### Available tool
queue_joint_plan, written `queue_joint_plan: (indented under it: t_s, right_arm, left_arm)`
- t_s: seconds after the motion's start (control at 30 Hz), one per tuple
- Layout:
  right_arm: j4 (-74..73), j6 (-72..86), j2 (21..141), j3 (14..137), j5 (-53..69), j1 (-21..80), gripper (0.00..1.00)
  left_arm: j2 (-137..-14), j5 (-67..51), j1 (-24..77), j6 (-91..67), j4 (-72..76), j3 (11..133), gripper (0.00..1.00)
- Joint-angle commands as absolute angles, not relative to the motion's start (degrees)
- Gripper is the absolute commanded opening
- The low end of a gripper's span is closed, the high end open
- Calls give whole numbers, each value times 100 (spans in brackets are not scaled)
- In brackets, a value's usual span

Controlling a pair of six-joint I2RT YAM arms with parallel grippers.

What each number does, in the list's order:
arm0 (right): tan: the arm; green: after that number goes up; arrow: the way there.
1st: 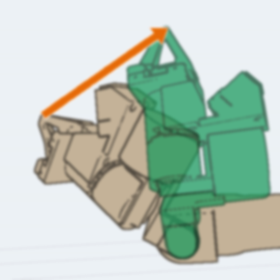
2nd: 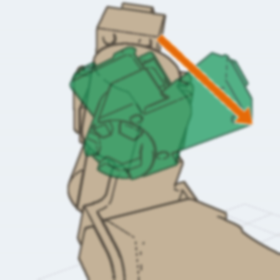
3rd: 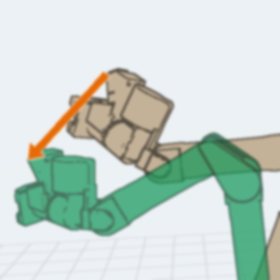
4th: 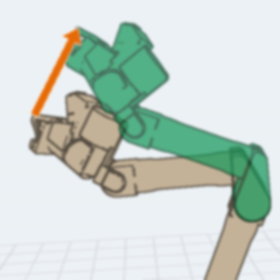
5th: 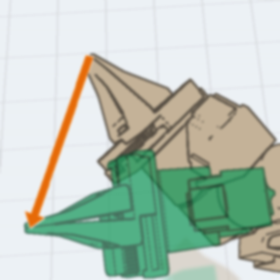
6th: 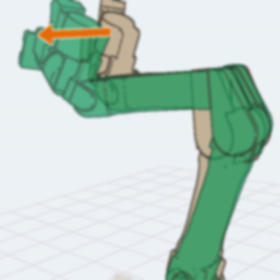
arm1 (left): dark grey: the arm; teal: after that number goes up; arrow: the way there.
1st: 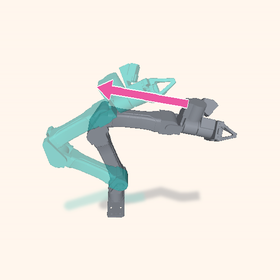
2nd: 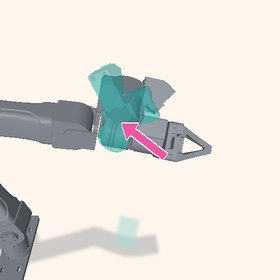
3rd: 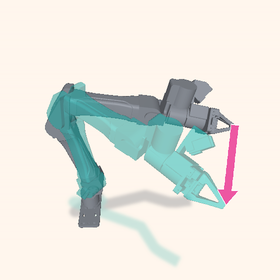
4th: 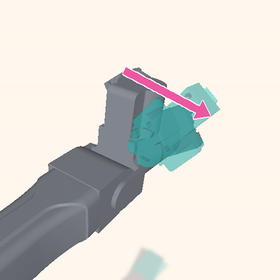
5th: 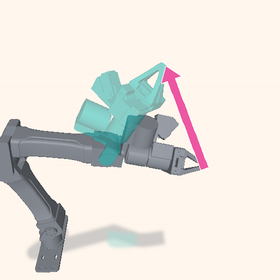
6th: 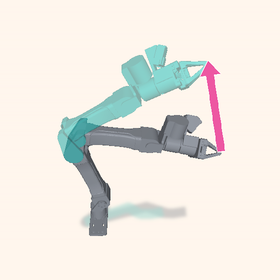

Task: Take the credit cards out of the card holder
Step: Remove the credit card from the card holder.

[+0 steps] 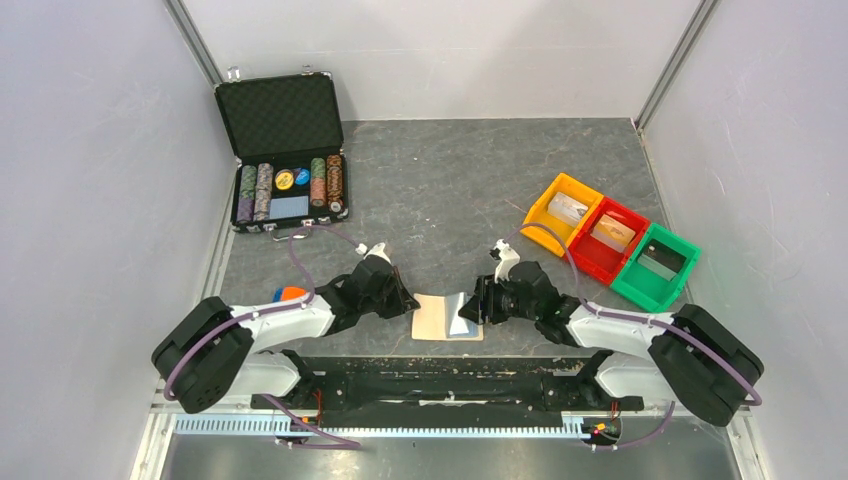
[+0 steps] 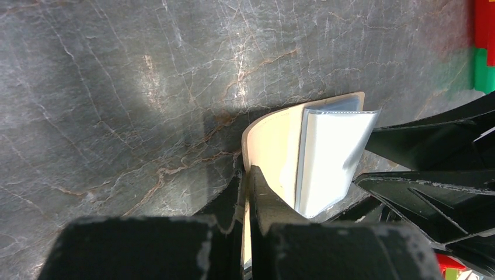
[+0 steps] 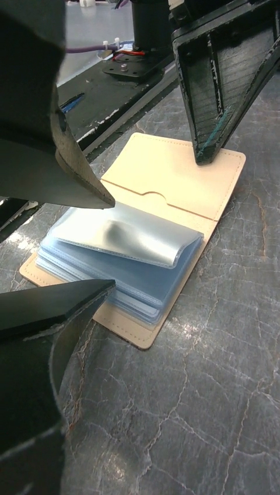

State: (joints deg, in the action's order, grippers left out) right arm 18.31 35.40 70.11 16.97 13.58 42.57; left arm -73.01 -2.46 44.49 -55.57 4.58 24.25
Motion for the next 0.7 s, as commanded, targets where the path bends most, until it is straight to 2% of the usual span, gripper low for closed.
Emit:
queue_joint_plan:
  t_s: [0.0,0.3,0.67]
  right_arm:
    - [1943,3680,7080,1726,952,4332,52]
    - [2127,3928,7309,1837,975,4629,54]
    - [3027,4273,7267,1873,1367,4683,50]
  left_arm:
    - [-7159,-33,4447,-5883,703,2349,2]
    - [-7112,-34,4447,-5889,736,2285,2]
    - [-7037,-97,4447,-5941,765,2241,2]
